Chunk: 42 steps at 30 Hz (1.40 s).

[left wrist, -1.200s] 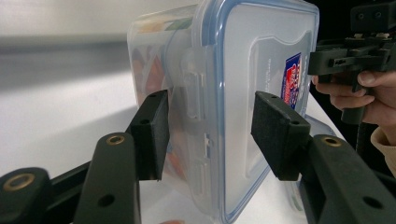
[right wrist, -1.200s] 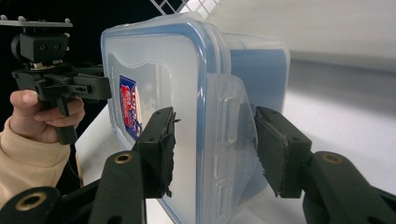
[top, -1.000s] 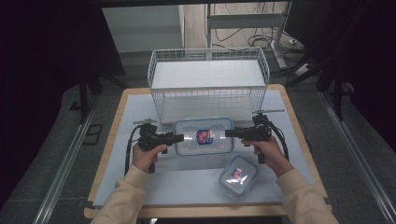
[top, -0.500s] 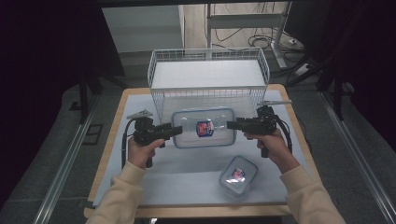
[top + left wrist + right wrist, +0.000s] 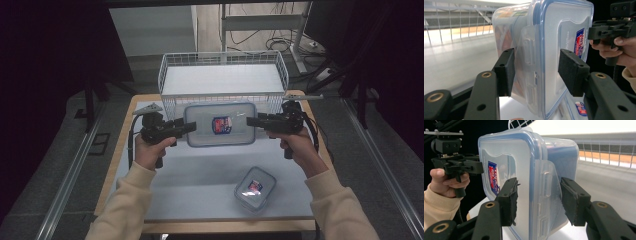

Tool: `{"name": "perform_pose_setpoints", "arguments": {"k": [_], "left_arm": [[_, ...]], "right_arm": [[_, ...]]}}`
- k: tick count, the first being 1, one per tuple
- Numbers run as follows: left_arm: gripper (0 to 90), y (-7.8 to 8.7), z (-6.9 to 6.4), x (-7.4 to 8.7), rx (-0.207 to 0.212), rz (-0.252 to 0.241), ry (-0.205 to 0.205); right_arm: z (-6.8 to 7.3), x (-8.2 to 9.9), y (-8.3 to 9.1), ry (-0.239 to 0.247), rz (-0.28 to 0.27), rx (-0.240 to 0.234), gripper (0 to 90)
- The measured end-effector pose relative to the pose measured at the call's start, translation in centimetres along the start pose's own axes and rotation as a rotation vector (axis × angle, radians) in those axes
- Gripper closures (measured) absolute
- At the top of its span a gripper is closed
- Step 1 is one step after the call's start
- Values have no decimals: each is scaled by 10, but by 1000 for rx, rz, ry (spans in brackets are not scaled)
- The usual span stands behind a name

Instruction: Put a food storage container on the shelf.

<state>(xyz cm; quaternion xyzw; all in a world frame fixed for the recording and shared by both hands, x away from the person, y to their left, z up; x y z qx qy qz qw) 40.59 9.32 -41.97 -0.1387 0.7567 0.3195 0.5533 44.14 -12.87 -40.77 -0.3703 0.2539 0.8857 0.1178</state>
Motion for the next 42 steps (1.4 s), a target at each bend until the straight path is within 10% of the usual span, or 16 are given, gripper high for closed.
{"name": "perform_pose_setpoints", "arguments": {"k": [42], "left_arm": [[485, -7, 30, -97, 15, -64, -57]], "right_arm": [[25, -104, 16, 61, -91, 23, 493]]}}
Point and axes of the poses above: each handheld gripper's, and its own axes: y roughly backward along the jaws, x roughly out of its underside, z roughly to its left, the point moved 10 cm from there along -y, roughly forward along the jaws, and after that the axes turned 14 degrees about -y, right-handed, at the moved point
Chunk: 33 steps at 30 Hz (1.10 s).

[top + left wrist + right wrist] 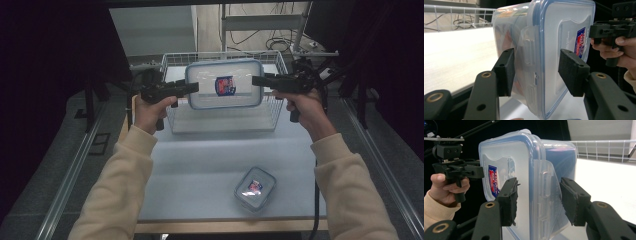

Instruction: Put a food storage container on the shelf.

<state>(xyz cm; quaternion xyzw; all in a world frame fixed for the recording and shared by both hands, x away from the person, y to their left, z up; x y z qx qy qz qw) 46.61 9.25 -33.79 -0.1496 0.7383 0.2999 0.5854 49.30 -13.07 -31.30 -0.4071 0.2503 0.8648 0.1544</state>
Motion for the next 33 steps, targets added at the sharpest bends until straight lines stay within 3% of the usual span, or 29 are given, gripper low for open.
{"name": "perform_pose_setpoints", "arguments": {"k": [9, 20, 33], "left_arm": [[484, -8, 16, -13, 4, -3, 5], [481, -24, 46, -23, 11, 17, 32], [469, -44, 66, -10, 4, 83, 71]], "right_arm": [[-6, -20, -8, -6, 1, 7, 492], [-22, -40, -26, -40, 10, 22, 492], [-51, -42, -45, -104, 41, 44, 489]]}}
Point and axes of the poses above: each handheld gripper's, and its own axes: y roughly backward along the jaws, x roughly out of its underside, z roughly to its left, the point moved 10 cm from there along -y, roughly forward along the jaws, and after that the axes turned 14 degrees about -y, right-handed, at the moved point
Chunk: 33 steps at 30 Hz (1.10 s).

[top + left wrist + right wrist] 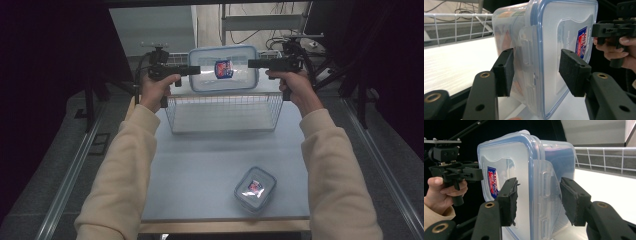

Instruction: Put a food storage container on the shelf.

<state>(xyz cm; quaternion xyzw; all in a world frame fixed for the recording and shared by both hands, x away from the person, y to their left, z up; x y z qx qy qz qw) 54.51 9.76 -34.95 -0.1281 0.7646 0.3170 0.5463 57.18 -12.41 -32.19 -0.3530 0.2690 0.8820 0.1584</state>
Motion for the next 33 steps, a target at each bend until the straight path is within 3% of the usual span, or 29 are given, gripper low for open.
{"name": "perform_pose_setpoints", "arguments": {"k": [6, 10, 15, 16, 20, 24, 29, 33], "left_arm": [[481, -4, 3, -2, -8, -8, 13], [486, -5, 9, -2, 13, -20, 47], [473, -10, 15, -5, 10, -16, 92], [465, -13, 18, -7, 8, -25, 126], [444, -19, 24, -7, 8, -34, 170], [367, -31, 34, -1, 3, -25, 243], [329, -34, 38, 2, -21, -38, 258], [306, -30, 34, -1, -57, -39, 208]], "right_arm": [[-12, 0, -5, -14, 13, 40, 484], [-15, -3, -8, -34, 8, 43, 484], [-18, -7, -12, -63, 2, 50, 479], [-20, -9, -14, -73, -6, 63, 474], [-23, -11, -17, -92, -15, 78, 463], [-31, -11, -25, -102, -26, 152, 446], [-31, -8, -30, -85, -37, 207, 407], [-26, -7, -26, -80, -57, 191, 387]]}}
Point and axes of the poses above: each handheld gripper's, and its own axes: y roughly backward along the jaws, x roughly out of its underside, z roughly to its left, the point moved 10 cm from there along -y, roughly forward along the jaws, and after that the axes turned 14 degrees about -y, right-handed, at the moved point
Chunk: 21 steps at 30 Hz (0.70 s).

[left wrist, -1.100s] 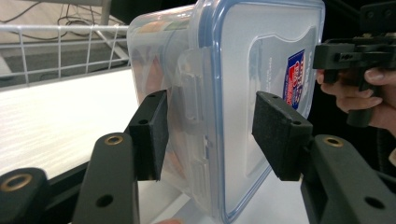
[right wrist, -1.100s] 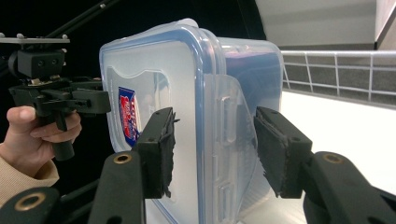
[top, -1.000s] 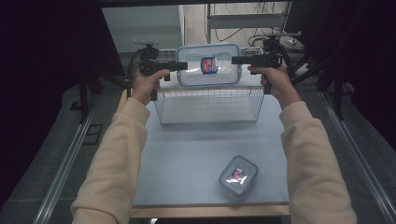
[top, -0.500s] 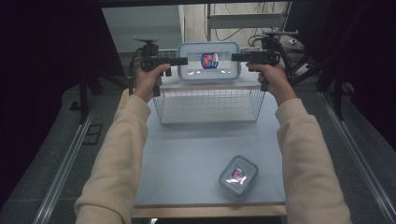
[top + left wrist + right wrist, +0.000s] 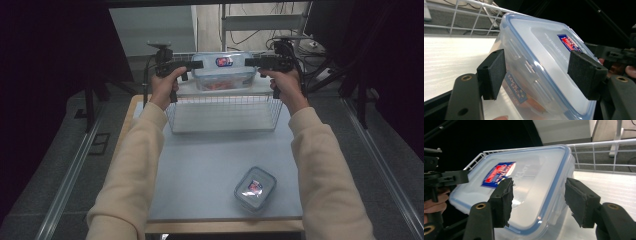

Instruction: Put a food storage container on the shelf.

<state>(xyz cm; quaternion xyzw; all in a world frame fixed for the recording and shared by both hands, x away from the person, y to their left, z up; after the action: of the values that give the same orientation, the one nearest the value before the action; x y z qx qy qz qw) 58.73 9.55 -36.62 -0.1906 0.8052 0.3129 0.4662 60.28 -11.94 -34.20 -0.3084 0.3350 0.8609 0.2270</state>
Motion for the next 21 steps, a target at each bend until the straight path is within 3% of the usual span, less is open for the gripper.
{"name": "perform_pose_setpoints", "arguments": {"k": [4, 8, 12, 15, 16, 17, 18, 19, 21], "left_arm": [[313, 17, -10, -1, -43, -12, -73], [347, 31, -19, 3, -53, -37, -96], [489, 46, -31, 15, -60, -35, -144], [654, 52, -41, 24, -16, -30, -161], [760, 52, -44, 28, -1, -21, -170], [760, 51, -47, 33, 7, -7, -181], [844, 45, -51, 42, 15, 30, -200], [867, 45, -51, 42, 15, 30, -200], [888, 32, -51, 53, 16, 80, -219]], "right_arm": [[4, 1, 16, 1, -13, -46, 383], [5, 5, 26, -4, -18, -72, 374], [4, 15, 37, -17, -22, -108, 366], [0, 27, 48, -6, -18, -127, 361], [-3, 32, 53, -5, -18, -133, 360], [-3, 32, 53, -5, -18, -133, 360], [-8, 39, 59, -7, -13, -136, 358], [-8, 39, 59, -7, -13, -136, 358], [-12, 45, 63, -8, -13, -143, 357]]}}
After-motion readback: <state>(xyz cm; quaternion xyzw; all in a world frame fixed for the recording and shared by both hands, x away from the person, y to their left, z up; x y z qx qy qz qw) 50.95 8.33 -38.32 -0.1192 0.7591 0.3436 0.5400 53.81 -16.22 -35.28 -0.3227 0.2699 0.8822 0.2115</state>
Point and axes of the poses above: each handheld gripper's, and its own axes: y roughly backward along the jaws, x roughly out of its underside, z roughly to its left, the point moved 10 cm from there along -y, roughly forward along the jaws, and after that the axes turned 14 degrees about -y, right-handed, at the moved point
